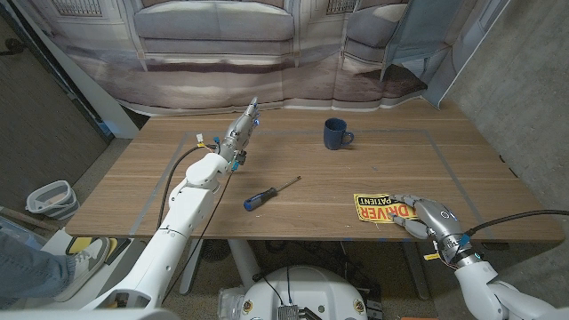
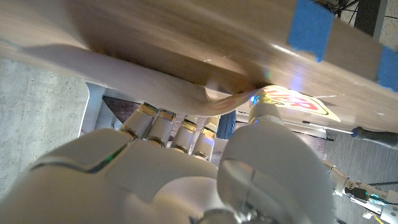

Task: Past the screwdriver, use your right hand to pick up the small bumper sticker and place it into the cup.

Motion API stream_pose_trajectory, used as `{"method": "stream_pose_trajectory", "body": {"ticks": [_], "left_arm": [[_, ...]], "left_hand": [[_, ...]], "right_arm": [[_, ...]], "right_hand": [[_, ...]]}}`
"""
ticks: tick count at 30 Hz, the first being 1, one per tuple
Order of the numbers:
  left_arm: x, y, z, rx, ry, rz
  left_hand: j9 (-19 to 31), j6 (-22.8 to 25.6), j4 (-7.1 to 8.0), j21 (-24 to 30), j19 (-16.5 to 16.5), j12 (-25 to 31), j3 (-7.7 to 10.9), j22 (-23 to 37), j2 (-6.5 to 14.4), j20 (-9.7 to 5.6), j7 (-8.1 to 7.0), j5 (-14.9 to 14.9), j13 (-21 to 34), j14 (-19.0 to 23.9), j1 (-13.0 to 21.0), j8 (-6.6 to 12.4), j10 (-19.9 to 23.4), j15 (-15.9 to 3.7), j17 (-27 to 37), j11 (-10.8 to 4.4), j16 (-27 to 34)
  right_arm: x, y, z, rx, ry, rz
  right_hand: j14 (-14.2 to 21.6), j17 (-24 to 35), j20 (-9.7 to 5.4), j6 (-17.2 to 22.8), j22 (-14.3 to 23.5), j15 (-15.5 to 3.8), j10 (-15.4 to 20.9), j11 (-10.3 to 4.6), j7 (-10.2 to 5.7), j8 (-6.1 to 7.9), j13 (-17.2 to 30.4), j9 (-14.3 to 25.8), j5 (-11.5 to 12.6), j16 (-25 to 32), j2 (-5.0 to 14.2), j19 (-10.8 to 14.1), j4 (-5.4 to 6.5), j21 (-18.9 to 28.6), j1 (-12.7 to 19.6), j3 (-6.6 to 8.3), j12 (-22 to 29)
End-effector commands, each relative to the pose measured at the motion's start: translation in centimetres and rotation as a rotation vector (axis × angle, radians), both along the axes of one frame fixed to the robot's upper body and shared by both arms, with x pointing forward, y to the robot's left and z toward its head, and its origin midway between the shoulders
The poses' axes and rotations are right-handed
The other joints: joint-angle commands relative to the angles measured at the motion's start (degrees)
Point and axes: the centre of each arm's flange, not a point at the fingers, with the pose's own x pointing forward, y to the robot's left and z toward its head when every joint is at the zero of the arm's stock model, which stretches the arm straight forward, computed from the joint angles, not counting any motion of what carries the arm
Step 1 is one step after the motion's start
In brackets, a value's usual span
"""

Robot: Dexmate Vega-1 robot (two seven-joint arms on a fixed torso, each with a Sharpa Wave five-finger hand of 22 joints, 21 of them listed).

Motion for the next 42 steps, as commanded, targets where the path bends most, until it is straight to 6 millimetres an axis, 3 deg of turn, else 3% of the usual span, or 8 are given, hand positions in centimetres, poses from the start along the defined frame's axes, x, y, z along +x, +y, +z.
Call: {"method": "stream_pose_trajectory", "body": {"ticks": [1,6,10,17,25,42], "left_arm": [[0.2,-0.2,-0.1,0.002,0.003,-0.007],[0.1,-0.1,-0.2,-0.002,0.005,-0.006],[0.1,0.1,-0.2,-0.003,0.002,-0.001],[0.1,0.2,-0.3,-0.006,0.003,-0.003],[0.0,0.3,-0.1,-0.008,-0.001,0.000],[0.1,0.3,0.0,-0.005,-0.005,-0.006]], "left_hand": [[0.2,0.1,0.02,0.1,0.0,0.0,-0.25,0.2,0.1,0.50,-0.23,-0.1,0.3,-0.3,0.6,-0.16,-0.4,0.24,0.1,-0.15,0.0],[0.2,0.1,0.03,0.1,-0.1,0.0,-0.33,0.2,0.1,0.49,-0.25,-0.1,0.3,-0.3,0.6,-0.15,-0.3,0.22,0.1,-0.22,0.0],[0.2,0.1,0.03,0.0,-0.1,0.0,-0.37,0.2,0.1,0.49,-0.23,-0.1,0.3,-0.4,0.6,-0.15,-0.4,0.22,0.1,-0.22,0.0],[0.2,0.2,0.05,0.1,-0.1,0.0,-0.47,0.2,0.2,0.49,-0.27,-0.1,0.3,-0.4,0.6,-0.13,-0.4,0.20,0.1,-0.45,0.0],[0.2,0.3,0.06,0.1,-0.1,0.0,-0.57,0.2,0.2,0.49,-0.40,-0.1,0.3,-0.4,0.7,-0.12,-0.4,0.19,0.1,-0.18,0.0],[0.2,0.3,0.08,0.1,-0.1,0.0,-0.79,0.2,0.3,0.48,-0.45,-0.1,0.3,-0.4,0.7,-0.11,-0.4,0.21,0.1,-0.21,0.0]], "right_arm": [[0.0,0.1,0.5,-0.012,-0.020,0.012],[0.1,0.1,0.5,-0.021,-0.015,0.008],[0.2,0.1,0.6,-0.019,-0.021,0.008],[0.4,0.2,0.9,-0.014,-0.048,0.015],[0.3,0.4,1.5,-0.010,-0.087,0.017],[-0.1,0.5,2.8,-0.026,-0.167,0.001]], "right_hand": [[1.3,0.4,-5.10,0.9,0.5,-7.61,0.8,0.03,-0.04,0.03,0.1,0.1,-0.6,0.0,0.60,5.4,-0.91,0.8,3.6,1.50,0.1],[1.8,0.7,-7.33,0.6,0.8,-8.72,0.5,0.32,-0.02,-0.49,0.1,0.2,-1.1,-0.4,0.80,6.0,-1.59,1.5,7.6,2.72,-0.2],[3.7,1.1,-8.28,0.6,1.0,-9.22,1.1,0.22,0.01,-0.65,0.1,0.2,-1.4,0.2,1.18,6.9,-1.33,2.2,9.2,3.20,0.0],[9.8,2.6,-9.70,3.8,1.7,-9.66,5.9,-0.68,0.11,0.05,0.5,0.2,-2.9,1.8,2.22,8.7,-0.45,4.5,11.8,3.76,1.8],[12.7,4.2,-10.32,6.3,2.8,-9.95,7.6,-1.41,0.17,0.11,1.0,0.3,-5.2,2.5,3.36,9.1,-0.43,6.7,16.1,4.56,1.8],[13.5,6.8,-10.30,9.5,4.9,-9.95,9.4,-1.74,0.17,-0.55,1.8,0.6,-9.7,2.1,4.55,7.6,0.41,10.9,20.2,3.95,0.5]]}}
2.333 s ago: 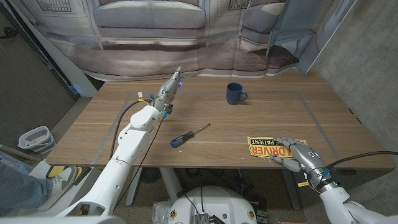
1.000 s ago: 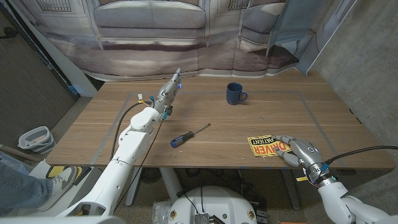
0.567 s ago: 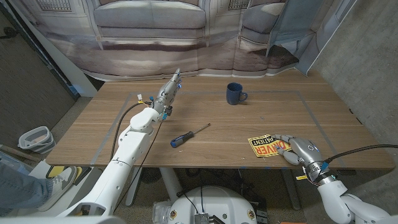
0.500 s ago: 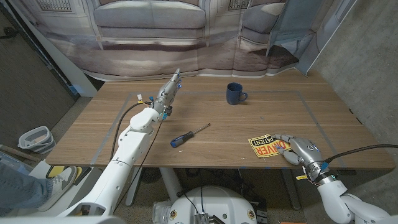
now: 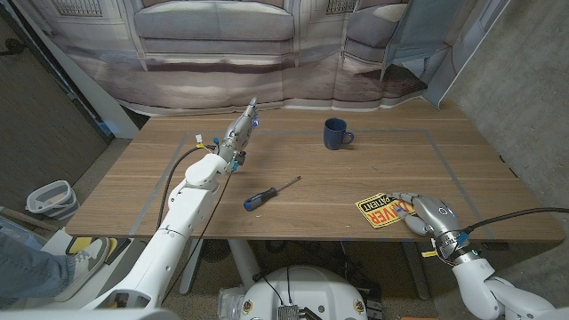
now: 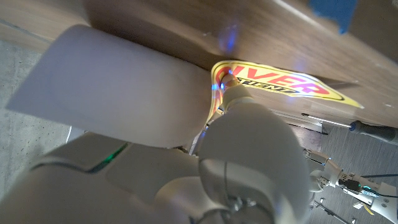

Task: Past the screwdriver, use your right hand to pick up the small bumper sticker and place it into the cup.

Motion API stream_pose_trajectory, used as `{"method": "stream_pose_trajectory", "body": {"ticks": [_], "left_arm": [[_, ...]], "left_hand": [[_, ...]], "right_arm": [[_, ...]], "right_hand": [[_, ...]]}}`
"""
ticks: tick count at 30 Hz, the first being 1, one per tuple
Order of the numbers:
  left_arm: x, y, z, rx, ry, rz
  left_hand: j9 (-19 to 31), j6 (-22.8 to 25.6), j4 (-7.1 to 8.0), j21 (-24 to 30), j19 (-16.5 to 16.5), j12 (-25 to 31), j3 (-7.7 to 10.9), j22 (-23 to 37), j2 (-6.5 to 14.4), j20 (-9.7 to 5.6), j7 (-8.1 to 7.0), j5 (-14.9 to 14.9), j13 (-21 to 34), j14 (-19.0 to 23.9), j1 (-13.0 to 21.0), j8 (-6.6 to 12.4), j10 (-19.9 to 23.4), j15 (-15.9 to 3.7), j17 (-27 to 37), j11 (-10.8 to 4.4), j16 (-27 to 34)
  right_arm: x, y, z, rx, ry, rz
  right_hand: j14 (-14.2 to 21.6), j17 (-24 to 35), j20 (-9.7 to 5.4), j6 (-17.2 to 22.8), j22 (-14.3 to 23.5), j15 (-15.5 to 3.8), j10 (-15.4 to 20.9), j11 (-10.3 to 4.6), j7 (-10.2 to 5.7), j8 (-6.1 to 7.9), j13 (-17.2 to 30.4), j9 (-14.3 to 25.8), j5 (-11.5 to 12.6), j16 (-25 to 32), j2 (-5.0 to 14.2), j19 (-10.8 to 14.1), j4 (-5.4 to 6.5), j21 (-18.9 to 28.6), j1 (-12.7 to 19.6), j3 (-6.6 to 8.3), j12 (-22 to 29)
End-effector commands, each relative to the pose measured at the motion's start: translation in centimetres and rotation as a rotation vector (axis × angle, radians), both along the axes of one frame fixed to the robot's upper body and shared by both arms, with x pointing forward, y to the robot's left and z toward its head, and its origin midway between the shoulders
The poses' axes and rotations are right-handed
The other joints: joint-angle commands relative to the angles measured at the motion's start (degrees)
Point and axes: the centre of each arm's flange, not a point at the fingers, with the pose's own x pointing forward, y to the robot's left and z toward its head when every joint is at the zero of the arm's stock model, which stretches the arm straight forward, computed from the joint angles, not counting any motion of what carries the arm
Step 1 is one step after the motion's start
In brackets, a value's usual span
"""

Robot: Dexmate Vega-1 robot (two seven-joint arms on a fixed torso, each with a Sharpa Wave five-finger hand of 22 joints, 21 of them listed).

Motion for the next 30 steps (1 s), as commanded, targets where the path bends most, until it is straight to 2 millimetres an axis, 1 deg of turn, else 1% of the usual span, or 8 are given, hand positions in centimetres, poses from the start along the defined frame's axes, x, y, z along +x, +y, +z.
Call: {"method": "stream_pose_trajectory", "body": {"ticks": [1,2,12,21,24,26,27,30], "left_arm": [[0.1,0.0,0.1,-0.003,-0.004,-0.005],[0.1,0.0,0.1,-0.001,-0.005,-0.004],[0.3,0.0,0.1,0.001,0.001,-0.005],[0.5,-0.2,0.6,0.006,-0.005,-0.007],[0.6,-0.2,0.7,0.010,-0.006,-0.011],[0.6,-0.2,0.7,0.007,-0.008,-0.009],[0.7,-0.2,0.7,0.005,-0.008,-0.012],[0.9,-0.2,0.7,0.007,-0.004,-0.012]], "left_hand": [[0.2,0.0,0.15,0.1,-0.1,0.0,-0.41,0.2,0.1,0.47,-0.15,-0.1,0.3,-0.4,0.5,-0.12,-0.2,0.18,0.1,0.02,0.0],[0.2,0.0,0.15,0.1,-0.1,0.0,-0.42,0.2,0.1,0.46,-0.14,-0.1,0.3,-0.4,0.5,-0.11,-0.2,0.19,0.1,0.01,0.0],[0.2,0.0,0.16,0.1,-0.1,0.0,-0.54,0.2,0.2,0.42,-0.16,-0.1,0.3,-0.4,0.6,-0.13,-0.2,0.16,0.1,-0.03,0.0],[0.2,0.0,0.17,0.1,-0.1,0.0,-0.64,0.2,0.2,0.44,-0.11,-0.1,0.3,-0.4,0.6,-0.15,-0.2,0.15,0.1,-0.01,0.0],[0.2,0.0,0.17,0.1,-0.2,0.0,-0.68,0.2,0.2,0.46,-0.14,-0.1,0.3,-0.4,0.7,-0.15,-0.2,0.13,0.1,-0.01,0.0],[0.2,0.0,0.17,0.1,-0.1,0.0,-0.71,0.2,0.2,0.44,-0.12,-0.1,0.3,-0.4,0.7,-0.15,-0.2,0.12,0.1,0.04,0.0],[0.2,-0.1,0.17,0.1,-0.2,0.0,-0.73,0.2,0.2,0.44,-0.17,-0.1,0.3,-0.4,0.7,-0.16,-0.3,0.12,0.1,-0.05,0.0],[0.2,0.0,0.17,0.1,-0.1,0.0,-0.76,0.2,0.3,0.46,-0.16,-0.1,0.3,-0.4,0.7,-0.15,-0.2,0.15,0.1,-0.05,0.0]], "right_arm": [[-0.3,0.0,1.1,-0.011,-0.064,-0.013],[-0.4,-0.1,1.2,-0.013,-0.070,-0.014],[-0.5,-0.7,1.5,-0.026,-0.104,-0.026],[-0.7,-0.9,2.2,-0.025,-0.128,-0.030],[-0.8,-0.9,2.3,-0.023,-0.135,-0.028],[-0.9,-0.9,2.4,-0.019,-0.138,-0.029],[-0.9,-0.9,2.4,-0.021,-0.140,-0.030],[-1.0,-0.8,2.5,-0.017,-0.143,-0.029]], "right_hand": [[0.5,0.9,-7.69,1.4,0.6,-7.09,0.9,-0.23,-0.05,-0.34,0.4,0.2,-1.0,0.0,0.33,-0.9,0.47,1.5,1.4,-0.07,-0.5],[0.8,1.7,-7.66,1.6,1.3,-7.03,1.2,-0.15,-0.07,-0.91,0.7,0.3,-2.1,-0.5,0.40,-1.7,0.89,3.6,2.1,-0.77,-1.3],[0.2,2.6,-7.67,3.3,1.3,-6.94,2.0,-0.33,-0.15,-0.89,1.0,0.5,-2.6,-1.6,0.83,-3.6,1.25,6.5,2.6,-1.68,-2.4],[0.7,3.6,-7.61,3.6,0.5,-7.02,2.8,-0.22,-0.15,-1.16,1.4,0.6,-2.7,-2.1,1.27,-5.1,0.93,10.1,4.2,-2.07,-3.2],[1.9,4.1,-7.55,3.6,0.1,-7.12,3.1,-0.23,-0.08,-1.25,1.6,0.7,-2.8,-1.8,1.51,-5.6,0.80,11.6,5.1,-2.11,-3.5],[2.3,4.5,-7.51,3.6,-0.3,-7.16,3.2,-0.25,-0.05,-1.30,1.8,0.8,-2.9,-1.7,1.55,-6.1,0.86,13.4,5.8,-2.37,-3.9],[2.7,5.3,-7.41,3.7,-1.2,-7.21,3.5,-0.18,0.01,-1.30,2.2,0.9,-3.1,-1.6,1.61,-7.2,0.94,16.3,6.5,-2.90,-4.5],[3.0,6.0,-7.42,3.7,-3.3,-7.16,4.0,-0.29,-0.06,-1.33,2.8,1.0,-3.1,-1.9,1.65,-9.2,1.25,21.1,6.8,-3.82,-5.1]]}}
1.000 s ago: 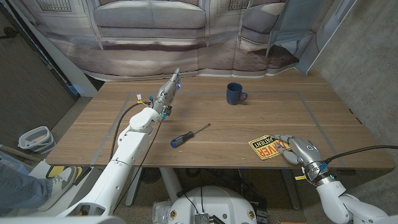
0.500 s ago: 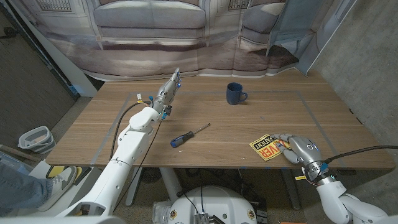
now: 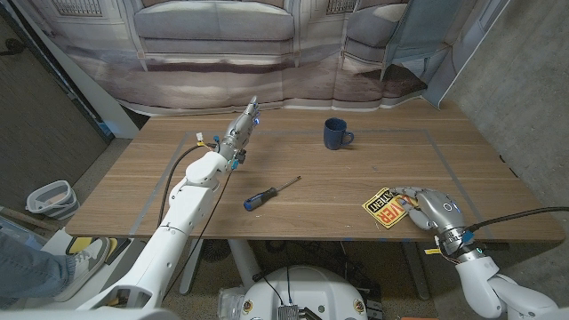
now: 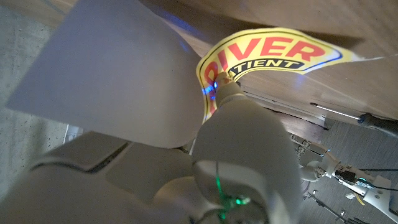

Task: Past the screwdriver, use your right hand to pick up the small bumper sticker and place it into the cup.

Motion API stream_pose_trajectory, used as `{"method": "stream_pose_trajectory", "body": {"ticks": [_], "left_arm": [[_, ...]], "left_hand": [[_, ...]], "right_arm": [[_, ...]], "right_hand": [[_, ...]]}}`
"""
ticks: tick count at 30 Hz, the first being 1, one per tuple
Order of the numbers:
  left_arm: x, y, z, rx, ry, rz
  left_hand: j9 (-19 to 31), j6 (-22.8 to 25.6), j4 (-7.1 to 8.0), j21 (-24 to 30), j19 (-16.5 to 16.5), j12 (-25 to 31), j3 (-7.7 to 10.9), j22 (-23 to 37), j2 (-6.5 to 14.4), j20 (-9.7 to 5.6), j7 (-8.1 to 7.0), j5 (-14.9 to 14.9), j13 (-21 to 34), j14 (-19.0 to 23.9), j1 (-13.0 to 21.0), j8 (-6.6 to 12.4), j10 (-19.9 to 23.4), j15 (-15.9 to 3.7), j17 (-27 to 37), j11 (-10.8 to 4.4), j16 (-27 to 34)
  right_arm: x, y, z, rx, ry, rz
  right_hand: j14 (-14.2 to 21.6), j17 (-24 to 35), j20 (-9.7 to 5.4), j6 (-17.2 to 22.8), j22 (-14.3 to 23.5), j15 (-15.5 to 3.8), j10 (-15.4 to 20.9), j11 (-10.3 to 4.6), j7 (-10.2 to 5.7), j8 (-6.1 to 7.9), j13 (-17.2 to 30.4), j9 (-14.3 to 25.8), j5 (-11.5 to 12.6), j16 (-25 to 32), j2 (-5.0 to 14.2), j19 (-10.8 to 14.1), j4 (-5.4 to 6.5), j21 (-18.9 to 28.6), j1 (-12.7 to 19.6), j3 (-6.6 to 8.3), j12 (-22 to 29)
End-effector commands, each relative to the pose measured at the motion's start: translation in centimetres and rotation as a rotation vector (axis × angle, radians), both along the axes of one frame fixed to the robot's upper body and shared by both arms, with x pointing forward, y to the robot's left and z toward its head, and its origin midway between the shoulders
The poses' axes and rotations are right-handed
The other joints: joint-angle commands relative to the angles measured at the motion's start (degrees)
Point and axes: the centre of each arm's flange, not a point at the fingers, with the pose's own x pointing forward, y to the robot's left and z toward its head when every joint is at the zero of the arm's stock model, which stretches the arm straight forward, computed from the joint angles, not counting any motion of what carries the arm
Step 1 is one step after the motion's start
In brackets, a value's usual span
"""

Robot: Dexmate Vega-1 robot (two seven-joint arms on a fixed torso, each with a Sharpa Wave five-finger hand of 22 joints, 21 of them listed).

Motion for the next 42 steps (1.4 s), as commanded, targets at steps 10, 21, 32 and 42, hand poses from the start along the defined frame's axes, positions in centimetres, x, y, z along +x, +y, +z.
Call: {"method": "stream_pose_trajectory", "body": {"ticks": [10,21,32,42], "left_arm": [[0.9,0.1,0.4,-0.005,-0.002,-0.014],[0.7,0.5,0.8,-0.006,-0.009,-0.003],[0.5,0.8,0.8,-0.004,-0.011,0.003],[0.4,0.6,1.2,0.000,-0.019,0.000]], "left_hand": [[0.2,0.0,-0.07,0.1,-0.1,0.0,-0.64,0.2,0.3,0.41,-0.09,-0.1,0.3,-0.4,0.7,-0.15,-0.2,0.12,0.1,-0.01,0.0],[0.2,-0.1,-0.05,0.1,-0.2,0.0,-0.75,0.2,0.4,0.55,-0.13,-0.1,0.3,-0.4,0.8,-0.17,-0.3,0.13,0.1,-0.01,0.0],[0.2,0.0,-0.05,0.1,-0.2,0.1,-0.84,0.2,0.4,0.56,-0.10,-0.1,0.3,-0.4,0.8,-0.17,-0.2,0.12,0.1,0.04,0.0],[0.2,0.0,-0.04,0.1,-0.2,0.0,-0.96,0.2,0.5,0.54,-0.04,-0.1,0.3,-0.4,0.9,-0.17,-0.2,0.17,0.1,0.08,0.0]], "right_arm": [[-0.9,0.4,1.4,0.012,-0.045,0.005],[-1.1,1.0,2.3,0.021,-0.074,0.021],[-1.5,1.2,3.1,0.021,-0.094,0.036],[-2.2,1.4,3.9,0.031,-0.126,0.050]], "right_hand": [[1.1,1.9,-8.17,0.3,-4.6,-6.57,1.4,0.23,0.02,-0.11,1.4,0.5,-0.1,-0.2,0.14,-5.0,0.41,12.5,1.2,-1.88,-1.2],[1.7,2.1,-8.09,0.4,-4.8,-6.68,1.8,0.54,0.05,-0.06,1.5,0.6,-0.2,0.1,0.28,-5.4,0.31,13.6,1.3,-1.87,-1.2],[2.0,2.3,-8.03,0.6,-4.9,-6.68,2.2,0.40,0.05,0.01,1.6,0.6,-0.3,0.2,0.34,-5.8,0.24,14.5,1.5,-1.84,-1.1],[2.4,2.6,-7.93,0.8,-5.0,-6.69,2.5,0.31,0.07,0.04,1.7,0.7,-0.4,0.3,0.40,-6.3,0.24,15.7,1.7,-1.83,-1.2]]}}
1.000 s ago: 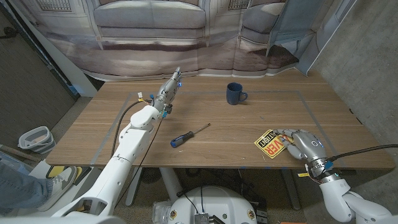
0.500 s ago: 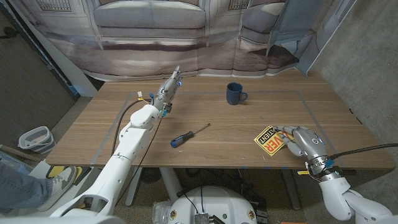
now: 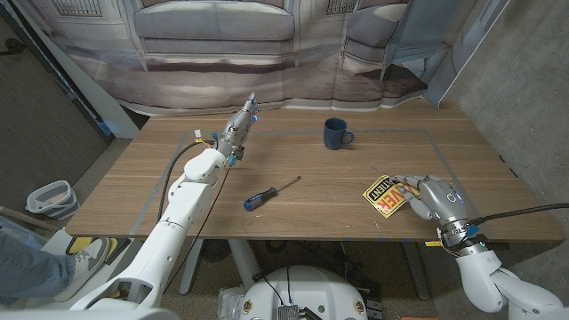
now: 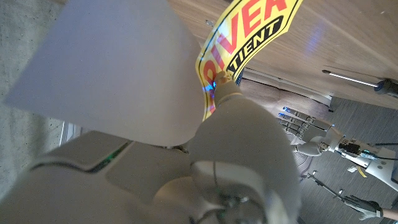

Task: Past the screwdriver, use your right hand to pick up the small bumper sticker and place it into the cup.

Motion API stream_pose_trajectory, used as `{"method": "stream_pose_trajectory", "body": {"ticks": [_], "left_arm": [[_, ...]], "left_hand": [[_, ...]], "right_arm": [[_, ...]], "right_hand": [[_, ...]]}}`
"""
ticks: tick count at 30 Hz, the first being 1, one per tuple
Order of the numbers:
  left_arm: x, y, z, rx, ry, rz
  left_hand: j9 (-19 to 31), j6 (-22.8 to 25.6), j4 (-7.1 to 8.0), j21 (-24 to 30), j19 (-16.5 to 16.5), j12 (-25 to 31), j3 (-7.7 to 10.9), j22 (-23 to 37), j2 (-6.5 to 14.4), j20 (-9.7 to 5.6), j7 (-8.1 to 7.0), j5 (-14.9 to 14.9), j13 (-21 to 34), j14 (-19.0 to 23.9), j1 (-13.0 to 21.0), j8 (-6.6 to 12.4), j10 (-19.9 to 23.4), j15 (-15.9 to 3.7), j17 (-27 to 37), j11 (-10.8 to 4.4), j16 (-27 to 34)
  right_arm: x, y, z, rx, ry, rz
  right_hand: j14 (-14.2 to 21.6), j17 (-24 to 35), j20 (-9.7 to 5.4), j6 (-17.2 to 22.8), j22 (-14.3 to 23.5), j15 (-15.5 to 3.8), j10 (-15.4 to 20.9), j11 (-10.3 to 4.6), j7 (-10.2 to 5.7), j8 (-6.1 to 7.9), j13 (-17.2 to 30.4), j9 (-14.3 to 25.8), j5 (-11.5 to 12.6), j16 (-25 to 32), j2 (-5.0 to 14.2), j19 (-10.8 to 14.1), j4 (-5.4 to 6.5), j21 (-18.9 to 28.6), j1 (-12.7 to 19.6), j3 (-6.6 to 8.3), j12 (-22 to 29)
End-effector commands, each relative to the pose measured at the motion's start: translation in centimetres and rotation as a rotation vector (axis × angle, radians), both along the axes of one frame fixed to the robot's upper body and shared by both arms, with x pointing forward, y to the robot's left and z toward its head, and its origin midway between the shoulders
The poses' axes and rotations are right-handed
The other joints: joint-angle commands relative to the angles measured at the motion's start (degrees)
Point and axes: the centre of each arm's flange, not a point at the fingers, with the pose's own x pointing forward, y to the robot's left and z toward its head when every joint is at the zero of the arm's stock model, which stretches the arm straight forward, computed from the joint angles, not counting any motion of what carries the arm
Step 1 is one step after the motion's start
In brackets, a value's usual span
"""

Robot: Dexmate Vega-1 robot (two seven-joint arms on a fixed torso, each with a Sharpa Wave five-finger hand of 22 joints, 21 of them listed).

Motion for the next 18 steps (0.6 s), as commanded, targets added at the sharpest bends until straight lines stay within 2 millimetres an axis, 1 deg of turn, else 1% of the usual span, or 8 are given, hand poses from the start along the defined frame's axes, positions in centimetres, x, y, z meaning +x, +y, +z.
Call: {"method": "stream_pose_trajectory", "body": {"ticks": [1,6,17,18], "left_arm": [[-0.2,-0.1,0.3,0.006,-0.004,0.000],[-0.2,-0.1,0.2,0.007,-0.003,0.001],[-0.5,-0.2,0.2,0.007,-0.005,0.004],[-0.5,-0.1,0.2,0.007,-0.004,0.006]], "left_hand": [[0.2,0.0,0.06,0.1,0.0,0.0,-0.42,0.2,0.2,0.33,-0.03,-0.1,0.3,-0.4,0.6,-0.16,-0.2,0.18,0.1,0.05,0.0],[0.2,-0.1,0.06,0.1,0.0,0.0,-0.46,0.2,0.2,0.33,-0.08,-0.1,0.3,-0.4,0.6,-0.18,-0.2,0.19,0.1,0.09,0.0],[0.2,-0.1,0.06,0.1,0.0,0.0,-0.54,0.2,0.2,0.36,-0.06,-0.1,0.3,-0.5,0.7,-0.18,-0.3,0.12,0.1,0.09,0.0],[0.2,0.0,0.06,0.1,0.0,0.0,-0.55,0.2,0.2,0.33,-0.06,-0.1,0.3,-0.5,0.7,-0.17,-0.3,0.12,0.1,0.07,0.0]], "right_arm": [[-0.8,0.3,1.0,0.007,-0.038,0.019],[-1.1,0.5,1.3,0.009,-0.051,0.029],[-1.2,0.4,2.2,0.004,-0.070,0.037],[-1.3,0.4,2.3,0.002,-0.071,0.038]], "right_hand": [[0.6,0.2,-8.32,0.6,0.0,-5.78,0.5,0.07,-0.08,0.04,0.3,0.2,-0.1,0.3,-0.09,-0.4,-0.04,0.8,0.6,-0.05,-0.3],[0.8,0.3,-8.29,0.7,-0.1,-5.77,0.5,0.29,-0.10,0.05,0.4,0.2,-0.2,0.4,0.00,-0.6,0.03,1.3,0.6,-0.04,-0.4],[1.2,0.5,-8.28,0.9,-0.2,-5.77,1.1,0.21,-0.07,0.07,0.5,0.3,-0.3,0.5,-0.02,-0.8,0.00,2.0,0.7,0.00,-0.2],[1.3,0.5,-8.26,0.9,-0.2,-5.77,1.3,0.45,-0.07,0.06,0.5,0.3,-0.3,0.5,-0.02,-0.9,-0.01,2.2,0.7,0.01,-0.2]]}}
